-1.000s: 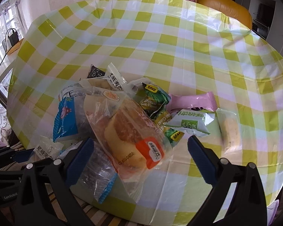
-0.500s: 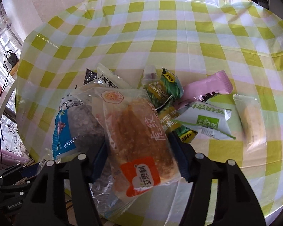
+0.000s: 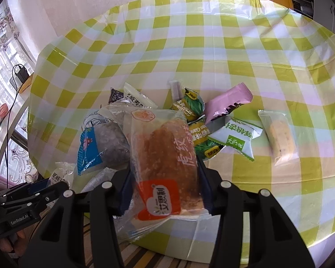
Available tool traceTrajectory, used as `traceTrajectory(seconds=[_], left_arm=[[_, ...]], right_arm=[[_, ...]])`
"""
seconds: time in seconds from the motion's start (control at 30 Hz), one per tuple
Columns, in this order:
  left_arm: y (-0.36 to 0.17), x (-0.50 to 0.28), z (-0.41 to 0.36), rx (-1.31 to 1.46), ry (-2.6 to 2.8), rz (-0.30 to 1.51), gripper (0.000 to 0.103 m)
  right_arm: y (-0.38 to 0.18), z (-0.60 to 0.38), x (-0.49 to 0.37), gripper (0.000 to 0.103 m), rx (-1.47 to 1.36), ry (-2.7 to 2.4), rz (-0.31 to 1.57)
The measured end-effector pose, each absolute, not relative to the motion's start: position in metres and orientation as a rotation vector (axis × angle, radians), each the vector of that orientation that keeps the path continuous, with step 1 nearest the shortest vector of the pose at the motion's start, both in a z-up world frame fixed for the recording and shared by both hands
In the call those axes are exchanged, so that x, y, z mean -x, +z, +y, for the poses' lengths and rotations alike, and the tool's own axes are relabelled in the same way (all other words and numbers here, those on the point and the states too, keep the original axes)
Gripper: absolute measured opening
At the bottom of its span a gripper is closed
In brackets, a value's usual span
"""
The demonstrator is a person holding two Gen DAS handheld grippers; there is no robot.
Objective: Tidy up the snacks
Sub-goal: 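Grasp the white nut pack with the left tool while the right grasps the orange-labelled bread, then carry both snacks to the white box and open both tools to drop them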
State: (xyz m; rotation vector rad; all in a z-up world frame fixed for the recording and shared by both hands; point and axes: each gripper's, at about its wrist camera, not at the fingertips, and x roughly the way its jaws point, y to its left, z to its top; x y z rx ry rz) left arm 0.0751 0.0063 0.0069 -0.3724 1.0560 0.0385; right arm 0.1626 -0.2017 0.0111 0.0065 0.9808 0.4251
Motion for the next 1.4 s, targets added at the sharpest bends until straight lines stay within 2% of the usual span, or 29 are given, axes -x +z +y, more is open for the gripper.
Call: traceTrajectory(seconds=[0.87, 1.07, 1.4], left_arm=[[0.037, -0.062, -0.036, 0.292, -0.028, 0.999, 0.040], [0.045, -0.068, -0.079, 0.239, -0.138, 0.994, 0.040], [0.044, -0.076, -0.193, 0.106, -0.406, 1.022, 0.040]], right_arm=[[0.036, -0.276, -0.109, 0.049, -0.077, 0.324, 0.918], [0.042, -0.317, -0.095, 0.049, -0.109, 0.251, 0.901], [0.040, -0.415, -0.069, 0.049, -0.160, 0.029, 0.902]])
